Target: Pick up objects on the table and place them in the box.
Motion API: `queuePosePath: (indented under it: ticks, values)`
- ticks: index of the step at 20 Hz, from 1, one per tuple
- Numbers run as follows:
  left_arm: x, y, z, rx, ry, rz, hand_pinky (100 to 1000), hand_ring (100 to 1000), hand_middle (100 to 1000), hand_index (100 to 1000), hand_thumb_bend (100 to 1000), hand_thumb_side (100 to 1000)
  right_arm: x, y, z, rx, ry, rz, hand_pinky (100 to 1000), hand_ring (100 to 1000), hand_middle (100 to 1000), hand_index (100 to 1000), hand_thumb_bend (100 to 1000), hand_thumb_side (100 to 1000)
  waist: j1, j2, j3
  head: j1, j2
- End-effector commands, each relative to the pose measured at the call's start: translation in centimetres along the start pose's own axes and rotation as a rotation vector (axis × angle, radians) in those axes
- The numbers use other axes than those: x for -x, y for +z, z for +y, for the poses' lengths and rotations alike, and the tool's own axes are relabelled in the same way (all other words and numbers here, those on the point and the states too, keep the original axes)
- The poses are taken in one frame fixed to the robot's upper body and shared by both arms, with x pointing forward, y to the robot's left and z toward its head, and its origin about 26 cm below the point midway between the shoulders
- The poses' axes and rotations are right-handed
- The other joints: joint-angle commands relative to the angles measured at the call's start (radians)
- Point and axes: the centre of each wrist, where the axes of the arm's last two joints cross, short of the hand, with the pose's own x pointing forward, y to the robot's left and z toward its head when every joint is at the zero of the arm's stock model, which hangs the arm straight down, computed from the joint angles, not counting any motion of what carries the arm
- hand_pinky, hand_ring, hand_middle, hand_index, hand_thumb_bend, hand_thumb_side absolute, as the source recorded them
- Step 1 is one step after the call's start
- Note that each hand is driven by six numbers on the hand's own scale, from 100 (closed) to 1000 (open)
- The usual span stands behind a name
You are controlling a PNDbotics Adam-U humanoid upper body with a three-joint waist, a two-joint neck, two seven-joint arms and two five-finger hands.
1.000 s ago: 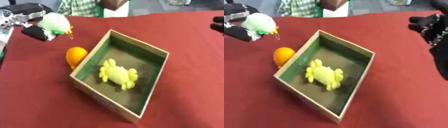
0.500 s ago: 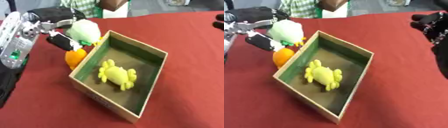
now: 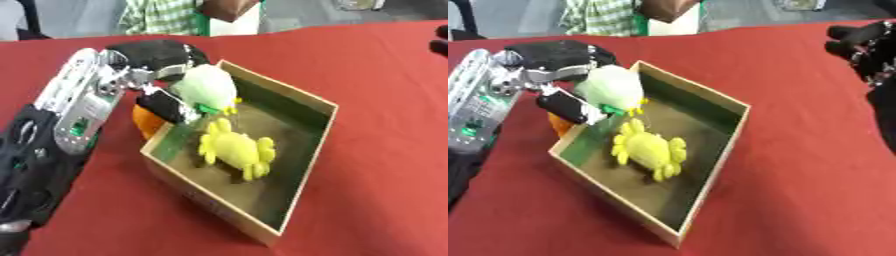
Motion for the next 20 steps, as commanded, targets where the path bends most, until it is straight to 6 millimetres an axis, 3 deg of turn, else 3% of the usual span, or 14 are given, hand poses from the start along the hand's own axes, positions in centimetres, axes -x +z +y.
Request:
queuePosePath:
  ticks: [1, 8, 12, 14, 15, 18, 20]
  values:
    - [-0.5, -0.5, 0.1, -0.014, -0.027, 0.001, 612, 743, 758, 870, 100, 525, -0.8, -0.3, -0.2, -0.009, 0.016, -0.015, 855, 808, 569, 914, 100, 660, -0.004, -0.024, 0.002, 0.012, 0.012]
    - [-2.0, -1.2, 0.1, -0.047, -0.12, -0.001, 622, 750, 768, 880, 100, 476, -0.7, -0.2, -0.2, -0.011, 0.014, -0.01, 856, 809, 568, 915, 100, 659, -0.006, -0.021, 0.004, 0.016, 0.009]
    - [-2.5, -1.9, -0.4, -0.006, -0.163, -0.019, 638, 768, 793, 928, 100, 519, -0.6, -0.2, -0.1, -0.012, 0.014, -0.009, 856, 809, 568, 915, 100, 659, -0.006, -0.021, 0.001, 0.016, 0.006]
    - [-2.6, -2.4, -0.8, 0.035, -0.181, -0.032, 663, 792, 826, 985, 100, 590, -0.6, -0.2, -0.2, -0.012, 0.014, -0.009, 856, 809, 568, 915, 100, 659, -0.005, -0.022, 0.0, 0.018, 0.005]
    - [-2.7, -2.7, -1.0, 0.056, -0.191, -0.039, 679, 804, 842, 1000, 129, 630, -0.6, -0.2, -0.1, -0.012, 0.013, -0.009, 856, 809, 567, 915, 100, 659, -0.005, -0.022, 0.0, 0.018, 0.004]
    - [-2.9, -3.3, -1.7, 0.127, -0.233, -0.065, 755, 855, 903, 1000, 381, 869, -0.6, -0.2, -0.1, -0.013, 0.012, -0.009, 856, 809, 567, 915, 100, 659, -0.005, -0.023, -0.002, 0.019, 0.001]
    - [-2.8, -3.5, -1.9, 0.152, -0.253, -0.069, 787, 878, 930, 1000, 489, 957, -0.6, -0.2, -0.1, -0.012, 0.012, -0.009, 856, 809, 567, 915, 100, 659, -0.005, -0.023, -0.002, 0.018, -0.001]
